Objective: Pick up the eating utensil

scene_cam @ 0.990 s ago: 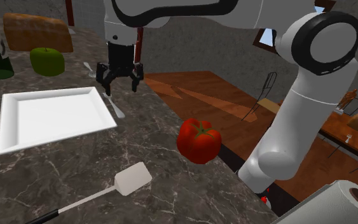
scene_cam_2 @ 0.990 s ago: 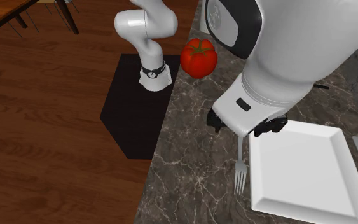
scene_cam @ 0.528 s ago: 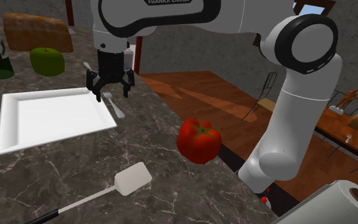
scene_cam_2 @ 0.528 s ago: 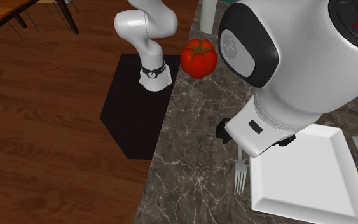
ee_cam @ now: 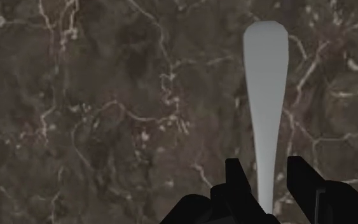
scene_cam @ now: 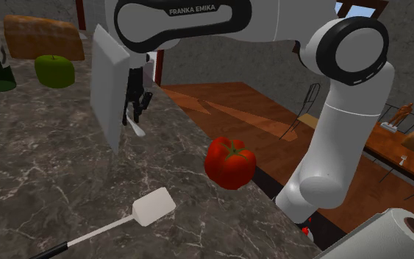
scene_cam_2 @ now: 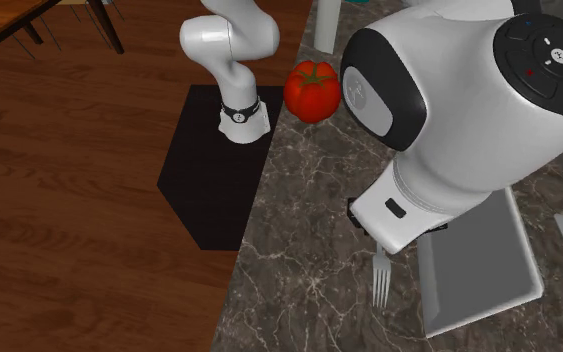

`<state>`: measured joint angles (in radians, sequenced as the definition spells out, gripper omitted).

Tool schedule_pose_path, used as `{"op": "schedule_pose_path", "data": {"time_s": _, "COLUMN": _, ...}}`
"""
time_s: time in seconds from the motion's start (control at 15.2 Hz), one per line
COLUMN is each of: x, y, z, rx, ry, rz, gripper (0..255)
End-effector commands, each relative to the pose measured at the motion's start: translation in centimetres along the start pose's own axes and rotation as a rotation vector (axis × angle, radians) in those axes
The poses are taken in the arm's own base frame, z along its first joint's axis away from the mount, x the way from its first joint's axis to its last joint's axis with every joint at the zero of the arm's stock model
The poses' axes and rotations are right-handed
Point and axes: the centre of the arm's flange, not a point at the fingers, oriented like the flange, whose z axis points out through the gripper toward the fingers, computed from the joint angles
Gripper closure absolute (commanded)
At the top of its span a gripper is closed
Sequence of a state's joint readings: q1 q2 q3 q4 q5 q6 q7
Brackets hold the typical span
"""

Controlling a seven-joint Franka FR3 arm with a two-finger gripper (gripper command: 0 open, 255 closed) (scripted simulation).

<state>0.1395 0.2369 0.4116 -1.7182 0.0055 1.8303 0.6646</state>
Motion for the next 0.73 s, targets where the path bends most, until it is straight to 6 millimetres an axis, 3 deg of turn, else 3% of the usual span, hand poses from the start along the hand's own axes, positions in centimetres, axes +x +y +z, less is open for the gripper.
{"op": "schedule_pose_path", "data": {"time_s": 0.0, "x": 0.0, "y": 0.0, "z": 0.1, "rx": -0.002, "ry": -0.001, "rz": 0.001, "gripper": 255}}
{"op": "schedule_pose_path", "data": {"time_s": 0.33, "x": 0.0, "y": 0.1, "z": 0.1, "rx": -0.001, "ry": -0.001, "rz": 0.0, "gripper": 255}}
{"op": "schedule_pose_path", "data": {"time_s": 0.66, "x": -0.4, "y": 0.0, "z": -2.5, "rx": -0.001, "ry": -0.001, "rz": 0.0, "gripper": 255}}
